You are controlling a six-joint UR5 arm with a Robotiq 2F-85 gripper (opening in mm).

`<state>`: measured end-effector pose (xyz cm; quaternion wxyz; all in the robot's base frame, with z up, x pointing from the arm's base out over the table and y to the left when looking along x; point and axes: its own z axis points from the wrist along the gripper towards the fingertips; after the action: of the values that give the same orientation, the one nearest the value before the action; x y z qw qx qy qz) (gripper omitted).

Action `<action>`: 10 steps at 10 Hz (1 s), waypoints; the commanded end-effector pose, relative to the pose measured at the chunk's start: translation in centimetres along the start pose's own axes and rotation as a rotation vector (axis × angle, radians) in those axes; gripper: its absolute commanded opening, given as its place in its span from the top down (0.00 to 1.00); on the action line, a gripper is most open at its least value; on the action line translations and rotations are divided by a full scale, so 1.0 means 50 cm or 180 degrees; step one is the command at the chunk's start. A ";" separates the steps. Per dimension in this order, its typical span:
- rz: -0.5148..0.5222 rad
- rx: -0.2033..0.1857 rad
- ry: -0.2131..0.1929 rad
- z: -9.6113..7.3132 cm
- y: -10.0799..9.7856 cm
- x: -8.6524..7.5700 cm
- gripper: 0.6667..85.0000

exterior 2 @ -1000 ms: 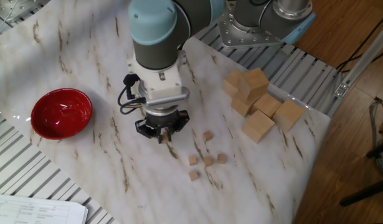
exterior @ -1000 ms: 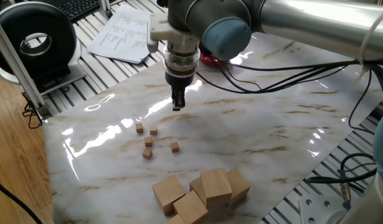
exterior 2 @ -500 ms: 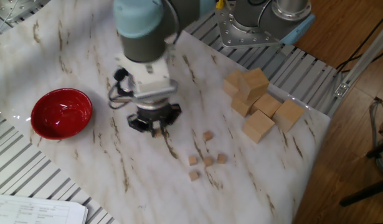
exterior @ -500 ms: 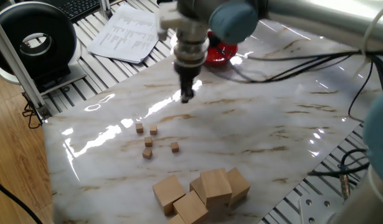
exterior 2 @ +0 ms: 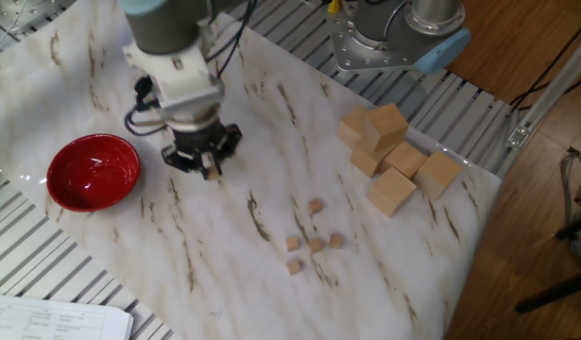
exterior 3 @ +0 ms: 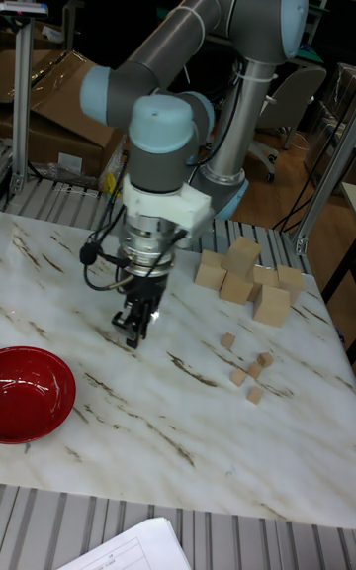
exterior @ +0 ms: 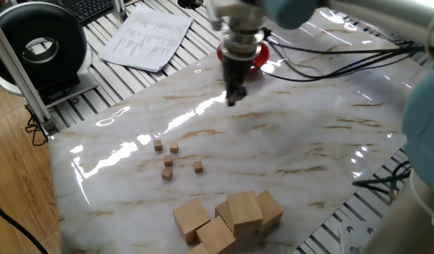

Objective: Stack the blocks into a pyramid shape

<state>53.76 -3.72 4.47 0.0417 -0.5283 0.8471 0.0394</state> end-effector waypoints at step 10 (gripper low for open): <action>-0.1375 0.0382 0.0126 0.012 -0.065 0.008 0.83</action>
<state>55.91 -6.65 3.32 0.0608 -0.6792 0.7307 -0.0331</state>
